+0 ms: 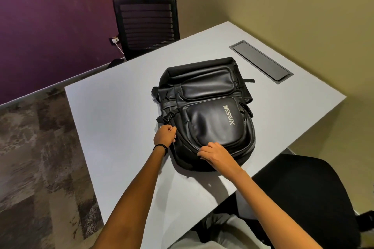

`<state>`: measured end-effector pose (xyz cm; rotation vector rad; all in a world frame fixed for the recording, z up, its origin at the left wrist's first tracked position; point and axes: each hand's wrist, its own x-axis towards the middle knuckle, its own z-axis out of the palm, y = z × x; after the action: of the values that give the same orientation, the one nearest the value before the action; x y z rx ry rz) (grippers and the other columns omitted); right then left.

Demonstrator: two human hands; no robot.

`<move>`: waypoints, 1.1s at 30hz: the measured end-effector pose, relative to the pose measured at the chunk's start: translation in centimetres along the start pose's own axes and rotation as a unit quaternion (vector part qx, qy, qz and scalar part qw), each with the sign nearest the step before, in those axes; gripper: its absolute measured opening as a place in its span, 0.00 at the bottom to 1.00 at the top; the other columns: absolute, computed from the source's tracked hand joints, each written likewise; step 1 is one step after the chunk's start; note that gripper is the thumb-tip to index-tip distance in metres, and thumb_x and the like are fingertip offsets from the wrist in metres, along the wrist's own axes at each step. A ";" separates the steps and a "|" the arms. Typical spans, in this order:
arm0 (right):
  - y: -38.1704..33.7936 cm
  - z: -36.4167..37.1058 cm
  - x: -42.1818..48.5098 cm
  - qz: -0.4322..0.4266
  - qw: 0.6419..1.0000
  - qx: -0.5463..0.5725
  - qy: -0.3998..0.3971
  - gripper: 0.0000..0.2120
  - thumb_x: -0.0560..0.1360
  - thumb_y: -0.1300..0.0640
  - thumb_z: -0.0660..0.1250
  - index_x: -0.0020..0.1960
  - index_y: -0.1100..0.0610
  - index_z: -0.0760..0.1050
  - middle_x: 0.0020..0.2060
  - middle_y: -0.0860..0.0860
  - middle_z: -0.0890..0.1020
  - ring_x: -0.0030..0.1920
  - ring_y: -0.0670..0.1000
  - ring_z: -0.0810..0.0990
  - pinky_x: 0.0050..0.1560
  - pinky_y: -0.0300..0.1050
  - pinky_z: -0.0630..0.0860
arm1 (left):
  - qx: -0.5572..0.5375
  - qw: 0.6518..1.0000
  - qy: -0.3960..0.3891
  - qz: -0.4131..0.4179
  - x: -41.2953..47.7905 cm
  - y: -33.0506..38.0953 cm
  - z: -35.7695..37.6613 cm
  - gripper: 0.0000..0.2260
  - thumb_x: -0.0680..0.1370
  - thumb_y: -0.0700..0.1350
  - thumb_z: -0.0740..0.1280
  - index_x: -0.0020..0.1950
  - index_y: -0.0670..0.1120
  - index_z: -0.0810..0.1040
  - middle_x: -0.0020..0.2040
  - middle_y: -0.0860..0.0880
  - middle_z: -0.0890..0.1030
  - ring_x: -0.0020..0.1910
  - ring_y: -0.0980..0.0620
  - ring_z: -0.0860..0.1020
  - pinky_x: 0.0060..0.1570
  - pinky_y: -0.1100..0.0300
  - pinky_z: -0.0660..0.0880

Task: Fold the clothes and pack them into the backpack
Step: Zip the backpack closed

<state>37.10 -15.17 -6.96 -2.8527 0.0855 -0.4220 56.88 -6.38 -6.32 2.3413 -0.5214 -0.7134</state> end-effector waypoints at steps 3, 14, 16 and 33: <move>-0.2 0.0 -1.8 0.024 1.000 0.004 0.016 0.07 0.71 0.62 0.71 0.47 0.54 0.78 0.43 0.47 0.80 0.36 0.51 0.72 0.37 0.41 0.63 | -0.006 1.000 0.009 0.004 -0.3 -0.1 0.2 0.13 0.78 0.45 0.59 0.36 0.42 0.72 0.28 0.51 0.75 0.26 0.56 0.73 0.32 0.62 0.67; -3.8 1.1 -2.1 0.289 0.947 0.132 0.039 0.06 0.75 0.55 0.64 0.44 0.59 0.76 0.37 0.51 0.80 0.38 0.53 0.78 0.36 0.44 0.70 | 0.107 0.900 0.010 0.421 -2.4 -0.6 -1.0 0.08 0.76 0.51 0.66 0.50 0.48 0.77 0.49 0.51 0.76 0.48 0.55 0.72 0.48 0.64 0.69; -4.4 1.2 -1.8 0.320 0.937 0.132 0.050 0.06 0.74 0.56 0.67 0.41 0.59 0.74 0.35 0.52 0.80 0.35 0.53 0.77 0.34 0.44 0.69 | 0.186 0.838 -0.035 0.511 -2.8 -1.0 -0.6 0.14 0.75 0.55 0.66 0.54 0.48 0.79 0.52 0.49 0.77 0.52 0.52 0.73 0.53 0.60 0.68; -6.0 -0.3 -0.3 0.328 0.939 0.009 0.102 0.11 0.66 0.66 0.71 0.37 0.58 0.69 0.21 0.50 0.73 0.20 0.50 0.70 0.25 0.38 0.56 | 0.236 0.816 0.026 0.526 -5.0 -1.0 1.6 0.07 0.73 0.37 0.70 0.40 0.45 0.73 0.36 0.47 0.75 0.34 0.51 0.72 0.34 0.57 0.74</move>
<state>36.83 -9.42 -5.18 -2.5389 1.0245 -0.5528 52.23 -3.79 -6.32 1.9689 -1.9211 0.0392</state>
